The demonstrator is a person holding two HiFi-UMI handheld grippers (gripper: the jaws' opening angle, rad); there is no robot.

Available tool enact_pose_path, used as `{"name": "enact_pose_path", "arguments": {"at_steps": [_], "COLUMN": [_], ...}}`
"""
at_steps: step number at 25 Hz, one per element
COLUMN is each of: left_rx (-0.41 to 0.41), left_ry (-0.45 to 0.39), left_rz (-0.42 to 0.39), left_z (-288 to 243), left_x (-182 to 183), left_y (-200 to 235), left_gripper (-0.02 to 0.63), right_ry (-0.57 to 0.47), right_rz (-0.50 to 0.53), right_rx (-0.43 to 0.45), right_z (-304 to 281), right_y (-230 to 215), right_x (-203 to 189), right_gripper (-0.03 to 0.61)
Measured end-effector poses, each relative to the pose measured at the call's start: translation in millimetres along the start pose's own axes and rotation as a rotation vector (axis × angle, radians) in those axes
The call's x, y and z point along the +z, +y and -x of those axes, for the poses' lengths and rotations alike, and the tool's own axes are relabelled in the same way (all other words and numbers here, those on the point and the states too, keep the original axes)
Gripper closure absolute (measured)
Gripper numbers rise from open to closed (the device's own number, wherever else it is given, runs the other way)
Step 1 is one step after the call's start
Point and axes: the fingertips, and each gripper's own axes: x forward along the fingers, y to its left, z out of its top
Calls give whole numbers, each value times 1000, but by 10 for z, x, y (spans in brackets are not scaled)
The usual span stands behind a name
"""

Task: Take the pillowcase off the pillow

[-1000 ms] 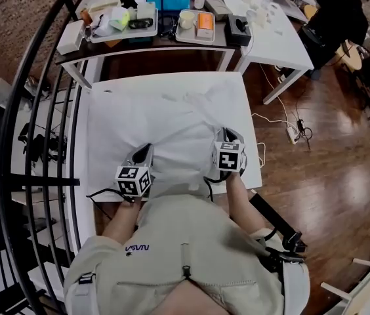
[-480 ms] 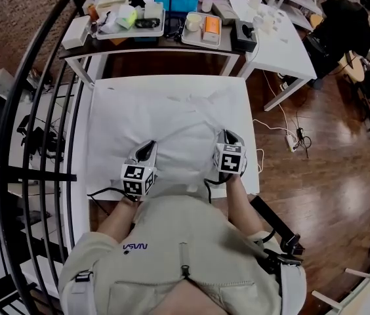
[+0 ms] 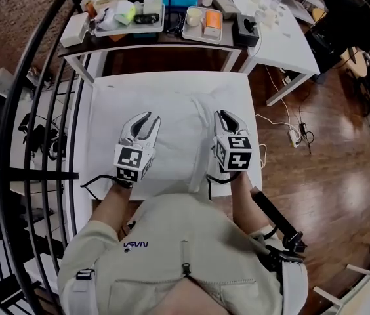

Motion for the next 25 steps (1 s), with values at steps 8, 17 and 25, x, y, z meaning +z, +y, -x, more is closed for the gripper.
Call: {"name": "enact_pose_path", "arguments": {"at_steps": [8, 17, 25], "left_rx": [-100, -70, -94], "left_ry": [221, 520, 499], "left_rz": [-12, -22, -11], "left_z": [-1005, -1348, -1082], "left_x": [-162, -700, -1013], "left_y": [395, 405, 143], "left_gripper": [322, 345, 415], "right_ry": [13, 232, 308], "right_rz": [64, 110, 109], "right_rx": [101, 138, 95], "right_z": [-644, -1386, -1378], "right_y": [69, 213, 122], "right_x": [527, 197, -107], "right_gripper": [470, 434, 430]}}
